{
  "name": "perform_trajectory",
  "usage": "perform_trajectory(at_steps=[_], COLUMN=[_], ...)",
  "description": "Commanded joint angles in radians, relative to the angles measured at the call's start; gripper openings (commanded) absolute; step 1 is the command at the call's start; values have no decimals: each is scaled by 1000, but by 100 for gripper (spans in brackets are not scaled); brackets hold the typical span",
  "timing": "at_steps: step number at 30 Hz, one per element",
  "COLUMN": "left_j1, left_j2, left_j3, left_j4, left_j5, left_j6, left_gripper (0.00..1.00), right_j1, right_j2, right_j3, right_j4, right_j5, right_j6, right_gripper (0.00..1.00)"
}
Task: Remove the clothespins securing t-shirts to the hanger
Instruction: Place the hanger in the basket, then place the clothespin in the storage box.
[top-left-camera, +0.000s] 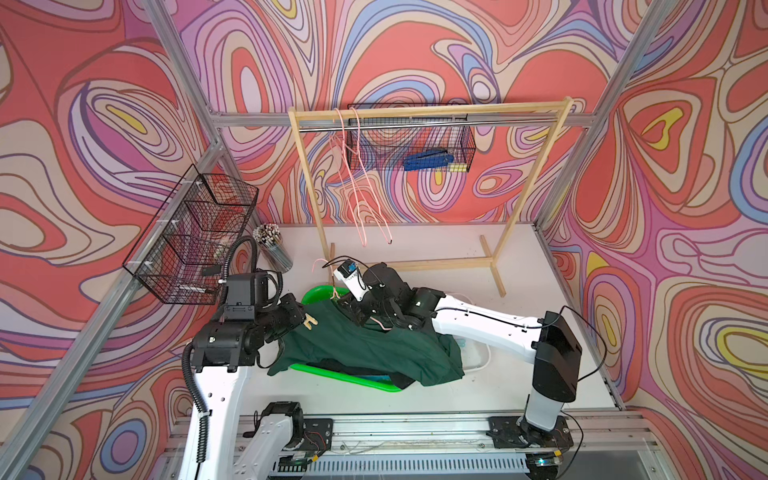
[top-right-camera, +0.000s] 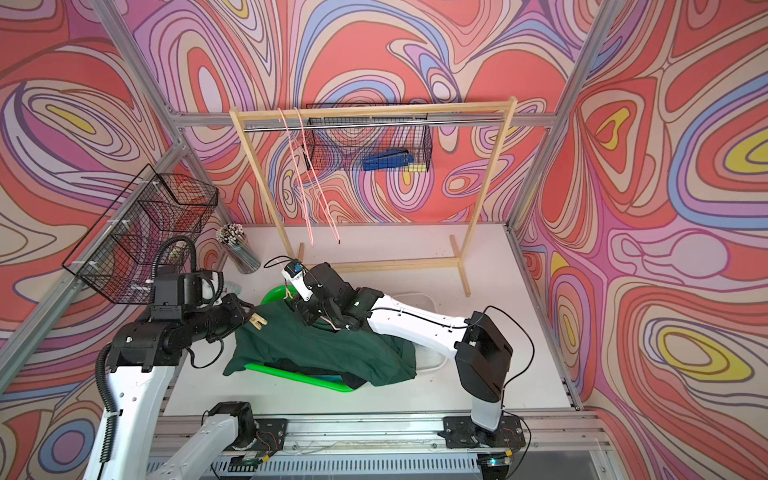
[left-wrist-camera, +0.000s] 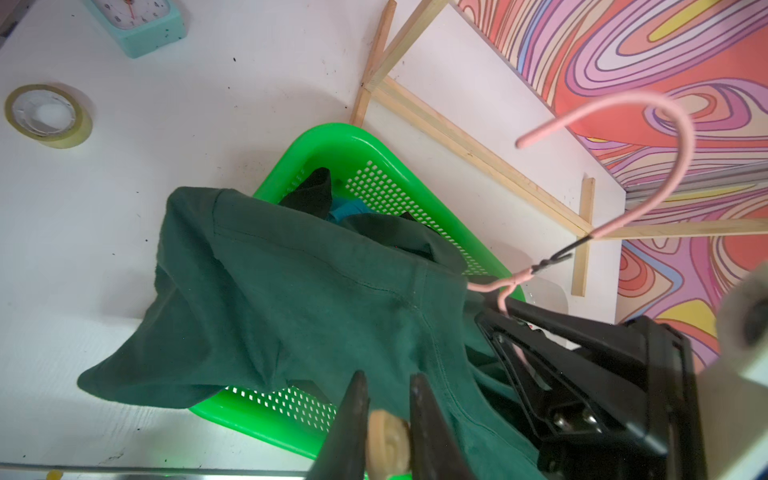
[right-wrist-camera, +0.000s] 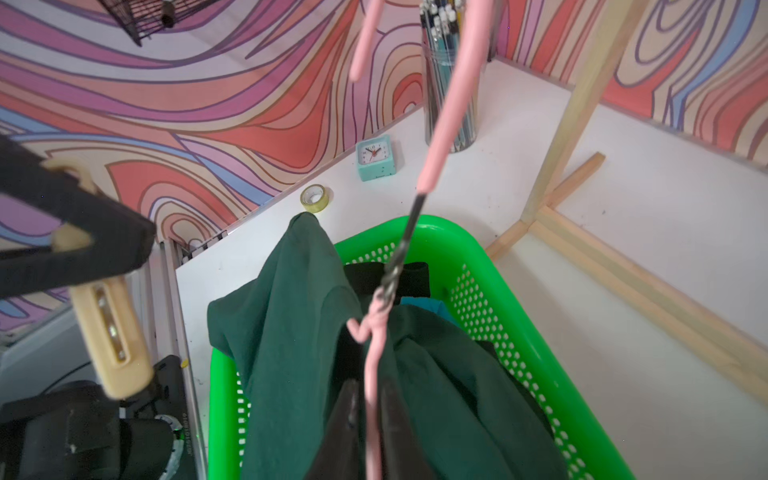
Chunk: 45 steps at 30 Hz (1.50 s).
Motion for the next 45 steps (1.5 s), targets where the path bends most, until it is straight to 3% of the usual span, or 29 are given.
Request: perform_trajectory(at_steps=[1,9,16,20,34,45], left_j1=[6,6,-1,-40,-344,-611], left_j2=[-25,-50,-62,-59,24,249], left_j3=[-26,-84,-119,-134,-133,-29], left_j4=[39,100,149,181,313,400], left_j5=[51,126,180,186,13,-115], left_j6=[-9,-69,-119,-153,-270,-308], left_gripper=[17,13,12,12,10,9], right_j1=[-1,-3,-5,-6,-15,-30], right_j2=[-27,-135,-222,-288,-468,-616], right_j3=[-7,-73,-120,-172,-289,-399], right_j4=[-45,-68,-98,-85,-132,-184], right_j5=[64,158,230,268,394,542], right_j6=[47,52,43,42,39,40], right_gripper=[28,62,83,88,98,98])
